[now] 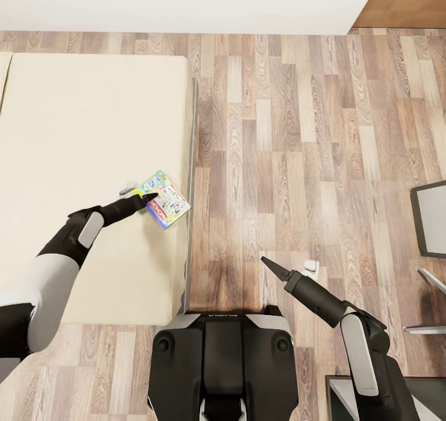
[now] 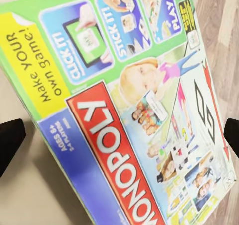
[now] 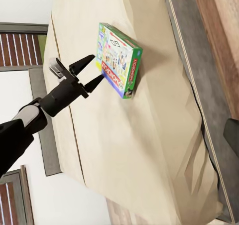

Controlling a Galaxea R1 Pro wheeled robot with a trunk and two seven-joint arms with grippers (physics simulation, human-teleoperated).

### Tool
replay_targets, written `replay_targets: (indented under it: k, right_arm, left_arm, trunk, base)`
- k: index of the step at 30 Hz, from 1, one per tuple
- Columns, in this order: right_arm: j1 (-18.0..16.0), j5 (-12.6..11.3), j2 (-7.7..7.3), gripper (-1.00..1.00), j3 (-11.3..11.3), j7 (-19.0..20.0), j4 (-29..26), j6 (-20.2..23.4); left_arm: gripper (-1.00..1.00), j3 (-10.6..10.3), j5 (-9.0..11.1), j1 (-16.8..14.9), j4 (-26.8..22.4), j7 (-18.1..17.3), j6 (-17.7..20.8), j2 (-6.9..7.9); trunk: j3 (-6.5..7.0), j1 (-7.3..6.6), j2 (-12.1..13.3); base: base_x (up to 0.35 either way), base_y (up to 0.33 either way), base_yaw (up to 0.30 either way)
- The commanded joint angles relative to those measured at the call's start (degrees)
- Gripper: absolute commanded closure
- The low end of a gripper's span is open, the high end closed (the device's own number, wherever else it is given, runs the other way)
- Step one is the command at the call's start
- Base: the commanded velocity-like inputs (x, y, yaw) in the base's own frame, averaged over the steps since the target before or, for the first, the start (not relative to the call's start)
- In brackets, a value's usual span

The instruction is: Put all the toys in the child's room - the three board games (two on the bed and one on the table), the two jigsaw puzzles on the table, and the tennis ball on the table - inside the toy box on the table in the child's room.

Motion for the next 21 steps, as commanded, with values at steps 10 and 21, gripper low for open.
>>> replay_targets:
  k: [10,21]
  right_arm:
    - [-0.03,-0.07,0.05,-1.00,-0.17,0.15,-0.01,0.34]
    - [-0.03,-0.07,0.05,-1.00,-0.21,0.15,-0.01,0.34]
  left_arm:
    - [-1.00,0.09,0.27,0.05,-0.18,-2.30,0.43,1.11]
    - [-1.00,0.67,0.26,0.07,-0.11,-2.49,0.16,2.60]
  trunk:
    - [-0.05,0.03,-0.09]
    - [-0.05,0.03,-0.09]
  base:
    - [0.000,0.000,0.000]
    - [0.000,0.000,0.000]
